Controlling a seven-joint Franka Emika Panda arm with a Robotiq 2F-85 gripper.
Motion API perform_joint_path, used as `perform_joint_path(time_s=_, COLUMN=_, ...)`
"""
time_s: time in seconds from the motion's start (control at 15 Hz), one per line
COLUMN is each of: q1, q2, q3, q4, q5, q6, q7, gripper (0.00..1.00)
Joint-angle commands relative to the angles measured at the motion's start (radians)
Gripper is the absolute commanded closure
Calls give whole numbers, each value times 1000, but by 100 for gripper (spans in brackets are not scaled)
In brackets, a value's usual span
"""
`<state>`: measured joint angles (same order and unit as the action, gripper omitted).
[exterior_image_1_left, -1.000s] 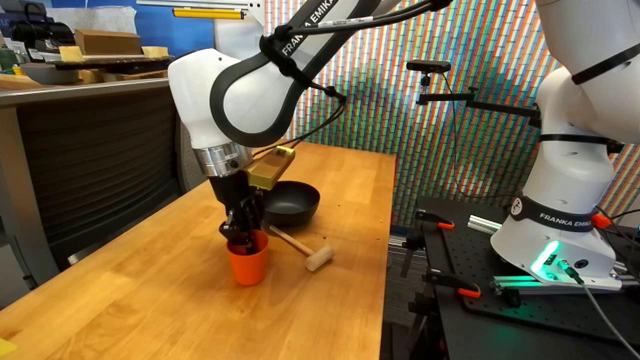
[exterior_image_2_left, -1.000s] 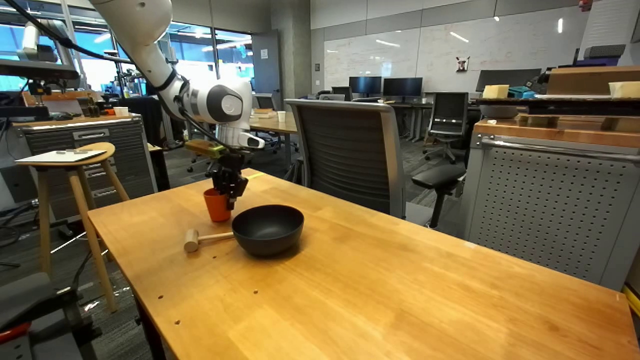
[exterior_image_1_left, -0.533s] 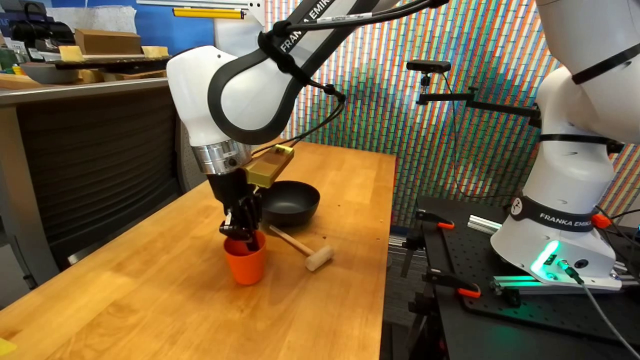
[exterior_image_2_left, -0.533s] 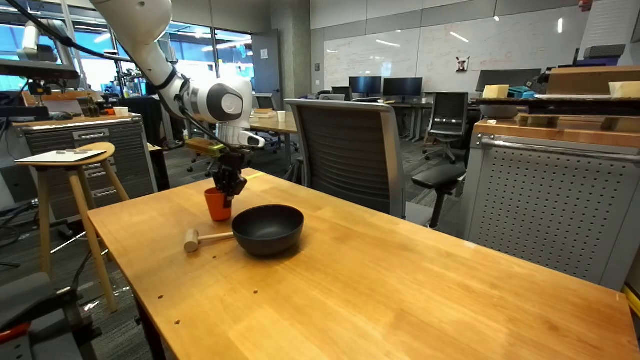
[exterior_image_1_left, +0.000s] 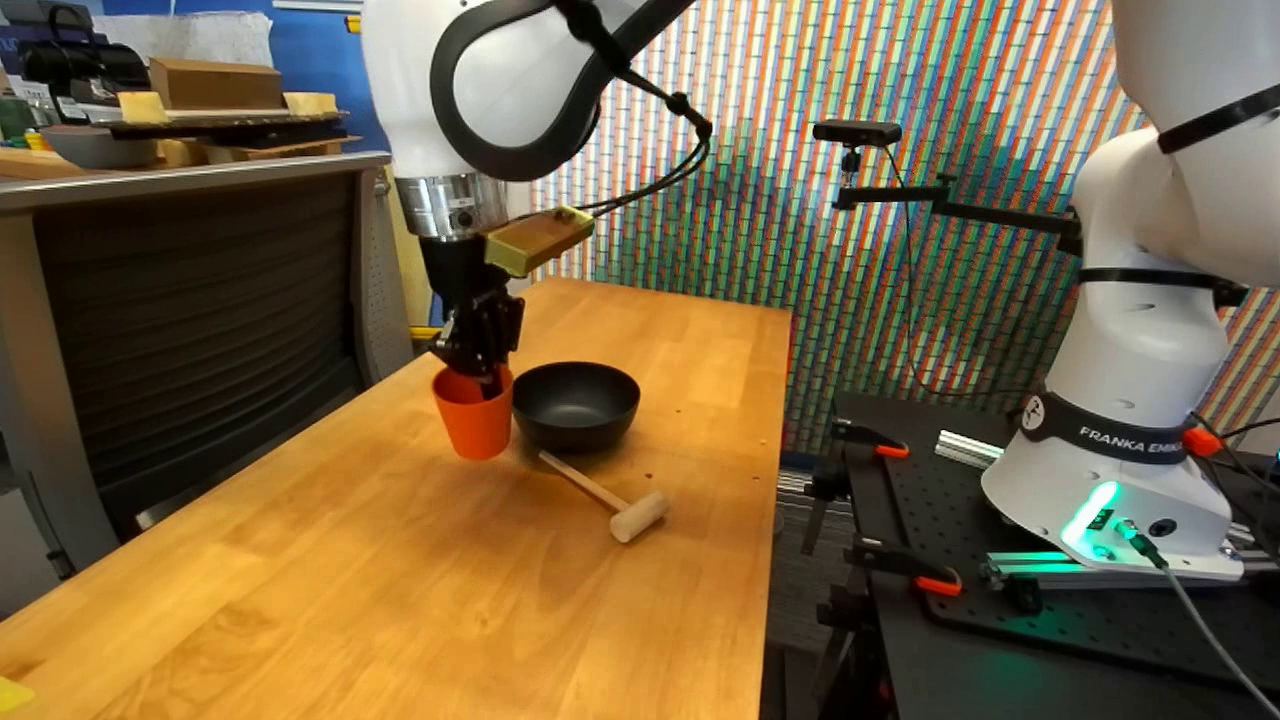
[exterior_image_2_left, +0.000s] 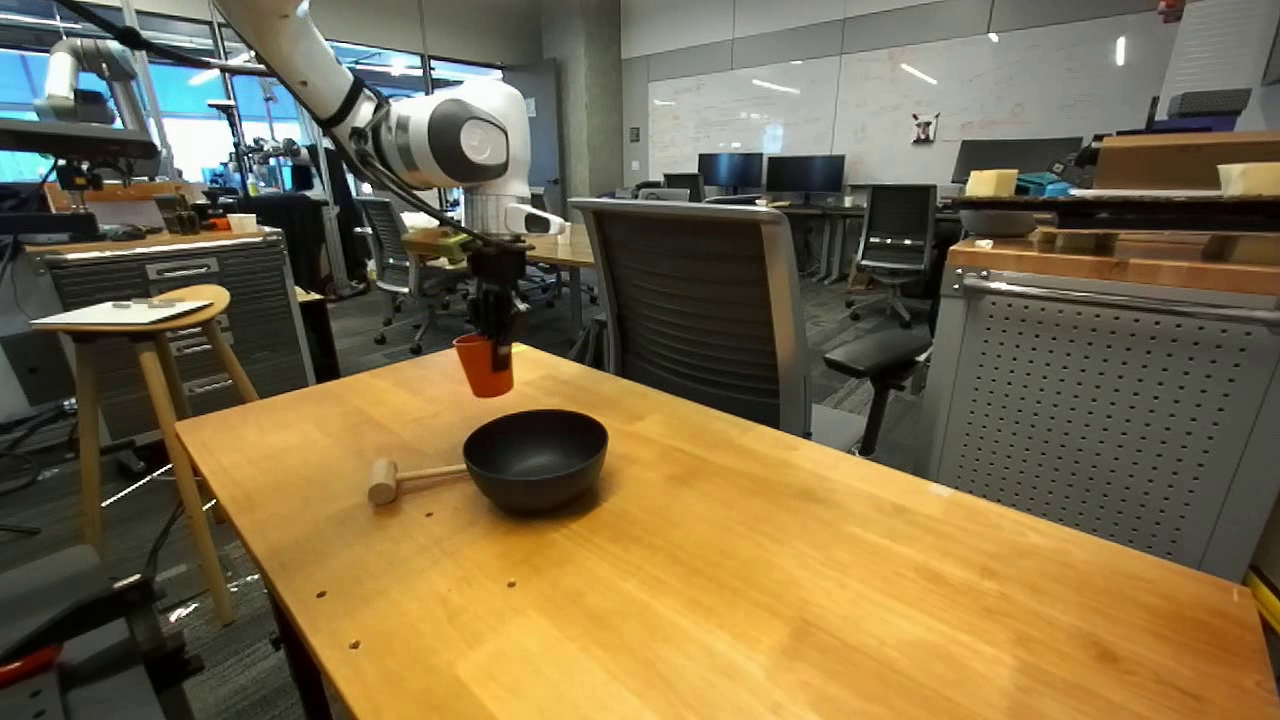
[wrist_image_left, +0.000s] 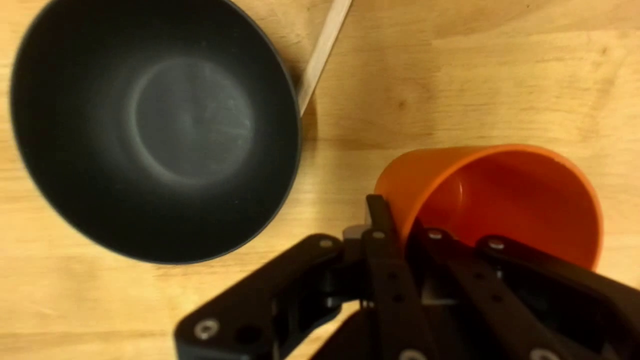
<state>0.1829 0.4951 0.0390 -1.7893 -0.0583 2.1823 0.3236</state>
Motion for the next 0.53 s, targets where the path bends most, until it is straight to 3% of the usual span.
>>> perform_joint_path(time_s=0.0, q1=9, q2=-124, q3=-43, q4=-107, q5=-19, q6=5, q7=98, gripper=98)
perform_joint_path(time_s=0.47, q1=4, q2=-258, q3=-102, q4=-328, q5=-59, q6=105, q7=353, gripper=98)
